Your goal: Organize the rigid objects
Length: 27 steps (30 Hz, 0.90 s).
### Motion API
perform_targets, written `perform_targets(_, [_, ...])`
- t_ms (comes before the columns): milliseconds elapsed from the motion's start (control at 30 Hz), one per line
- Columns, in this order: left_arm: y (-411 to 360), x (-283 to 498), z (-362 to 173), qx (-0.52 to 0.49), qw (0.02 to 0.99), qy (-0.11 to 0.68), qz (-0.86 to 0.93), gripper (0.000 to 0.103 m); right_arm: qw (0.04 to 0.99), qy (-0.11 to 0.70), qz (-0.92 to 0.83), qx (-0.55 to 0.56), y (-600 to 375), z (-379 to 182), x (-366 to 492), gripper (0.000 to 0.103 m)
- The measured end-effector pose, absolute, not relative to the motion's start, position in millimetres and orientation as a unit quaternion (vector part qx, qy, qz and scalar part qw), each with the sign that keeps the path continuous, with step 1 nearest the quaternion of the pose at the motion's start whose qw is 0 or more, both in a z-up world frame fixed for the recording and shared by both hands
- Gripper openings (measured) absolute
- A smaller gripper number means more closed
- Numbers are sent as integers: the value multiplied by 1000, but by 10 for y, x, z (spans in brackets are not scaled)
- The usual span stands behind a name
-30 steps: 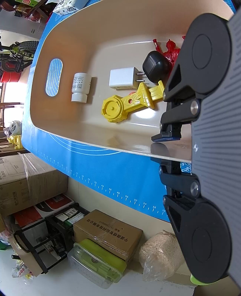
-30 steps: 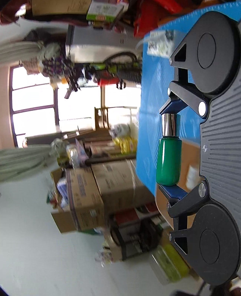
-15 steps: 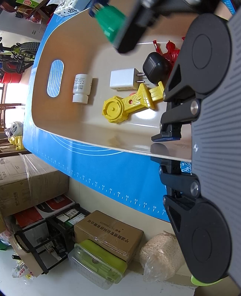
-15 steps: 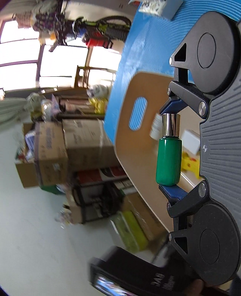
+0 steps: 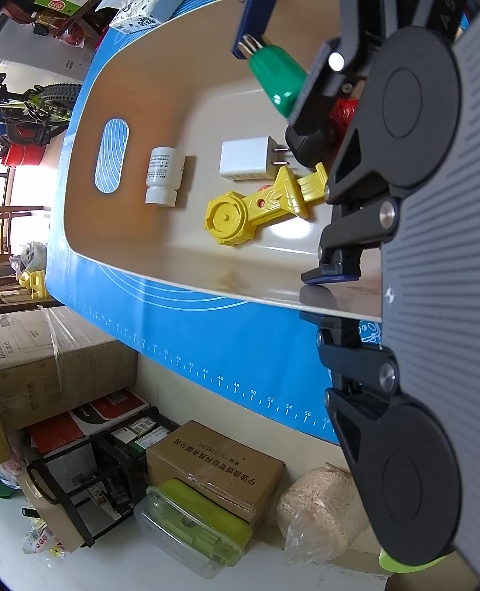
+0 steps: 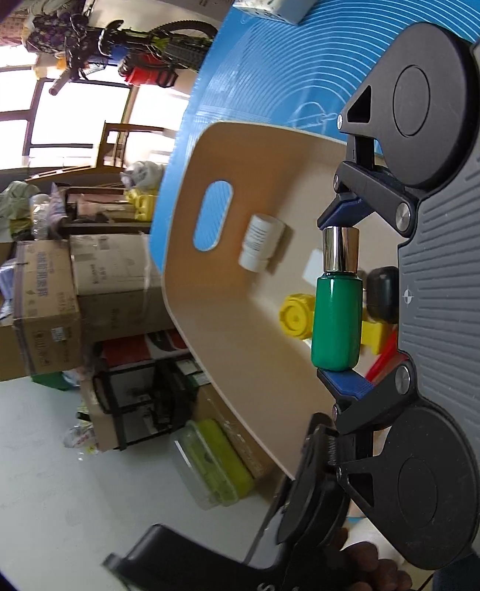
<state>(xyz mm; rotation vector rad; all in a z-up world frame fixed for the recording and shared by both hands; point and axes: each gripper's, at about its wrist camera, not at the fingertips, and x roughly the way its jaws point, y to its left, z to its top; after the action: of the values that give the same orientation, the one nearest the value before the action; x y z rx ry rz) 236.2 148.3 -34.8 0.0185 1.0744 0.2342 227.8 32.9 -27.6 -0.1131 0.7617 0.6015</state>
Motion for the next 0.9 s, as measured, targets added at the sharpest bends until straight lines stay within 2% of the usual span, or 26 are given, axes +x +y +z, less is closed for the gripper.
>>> perform_targets(200, [1483, 2357, -346, 8, 853, 510, 111, 16, 880, 372, 287, -68, 358, -297, 2277, 79])
perform_targets(533, [1490, 2327, -301, 10, 859, 500, 110, 18, 883, 376, 278, -25, 246, -221, 2357, 85])
perform_targets(567, [1488, 2310, -286, 10, 861, 497, 109, 23, 885, 376, 274, -19, 228, -205, 2357, 86])
perform_targets(600, [1487, 2307, -266, 7, 863, 494, 107, 39, 886, 376, 271, -11, 205, -183, 2355, 86])
perform_targets(700, [1459, 2263, -140, 2, 876, 470, 107, 63, 893, 366, 262, 4, 143, -99, 2316, 92])
perform_targets(800, [1409, 2223, -8, 5, 888, 448, 106, 75, 903, 351, 248, 11, 62, 6, 2267, 95])
perform_targets(900, [1377, 2195, 82, 3, 892, 438, 108, 75, 909, 342, 236, 26, -41, 122, 2222, 96])
